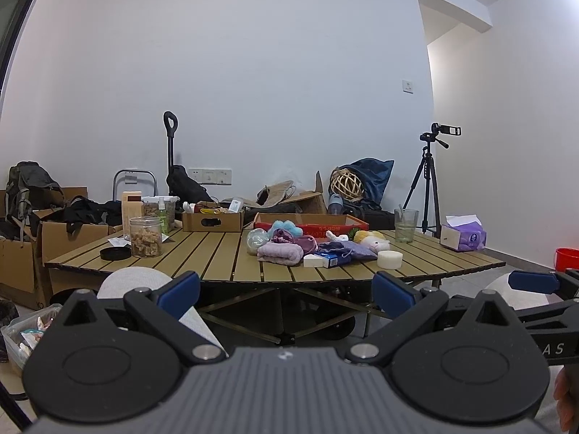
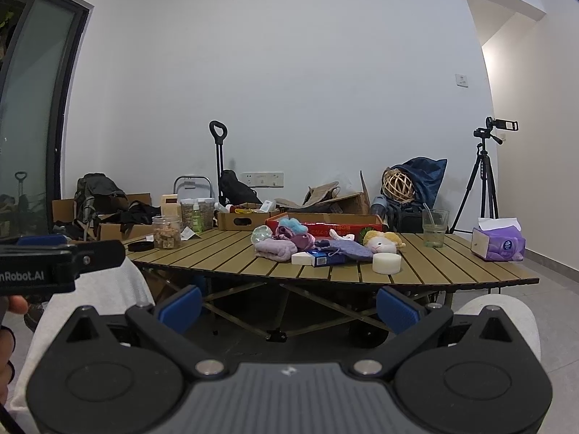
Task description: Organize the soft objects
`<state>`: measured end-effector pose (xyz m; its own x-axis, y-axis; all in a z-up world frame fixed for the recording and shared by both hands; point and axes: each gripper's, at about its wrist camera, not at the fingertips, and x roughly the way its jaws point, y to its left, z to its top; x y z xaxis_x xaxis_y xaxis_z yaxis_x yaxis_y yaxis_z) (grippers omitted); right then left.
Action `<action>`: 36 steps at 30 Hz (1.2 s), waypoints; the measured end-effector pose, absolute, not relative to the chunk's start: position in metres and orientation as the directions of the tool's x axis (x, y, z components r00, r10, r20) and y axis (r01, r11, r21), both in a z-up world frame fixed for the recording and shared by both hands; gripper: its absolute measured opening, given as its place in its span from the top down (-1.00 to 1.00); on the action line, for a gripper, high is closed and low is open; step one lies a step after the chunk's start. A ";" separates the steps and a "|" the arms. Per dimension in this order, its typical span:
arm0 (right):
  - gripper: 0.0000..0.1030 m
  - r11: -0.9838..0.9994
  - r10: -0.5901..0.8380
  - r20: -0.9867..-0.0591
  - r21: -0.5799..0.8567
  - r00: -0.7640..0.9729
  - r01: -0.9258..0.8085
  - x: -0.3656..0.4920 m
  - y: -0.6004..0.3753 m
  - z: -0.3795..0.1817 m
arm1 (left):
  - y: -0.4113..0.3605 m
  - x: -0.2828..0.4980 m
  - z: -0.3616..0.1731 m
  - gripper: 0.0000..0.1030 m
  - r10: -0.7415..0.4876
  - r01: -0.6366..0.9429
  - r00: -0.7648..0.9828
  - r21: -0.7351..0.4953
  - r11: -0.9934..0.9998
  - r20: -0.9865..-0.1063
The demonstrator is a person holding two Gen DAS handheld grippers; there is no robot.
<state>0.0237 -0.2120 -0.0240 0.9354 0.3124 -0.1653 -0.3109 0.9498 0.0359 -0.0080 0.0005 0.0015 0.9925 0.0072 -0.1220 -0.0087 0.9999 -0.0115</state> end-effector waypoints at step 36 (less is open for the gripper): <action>-1.00 0.949 0.314 -0.179 0.026 0.932 -0.315 0.041 -0.208 -0.025 | 0.006 0.008 0.005 -1.00 0.016 -0.018 0.991 -0.013 1.000 -0.134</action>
<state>0.0414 -0.2078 -0.0246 0.9323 0.3142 -0.1792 -0.3148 0.9488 0.0256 0.0076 0.0056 0.0046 0.9909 0.0157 -0.1336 -0.0176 0.9998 -0.0131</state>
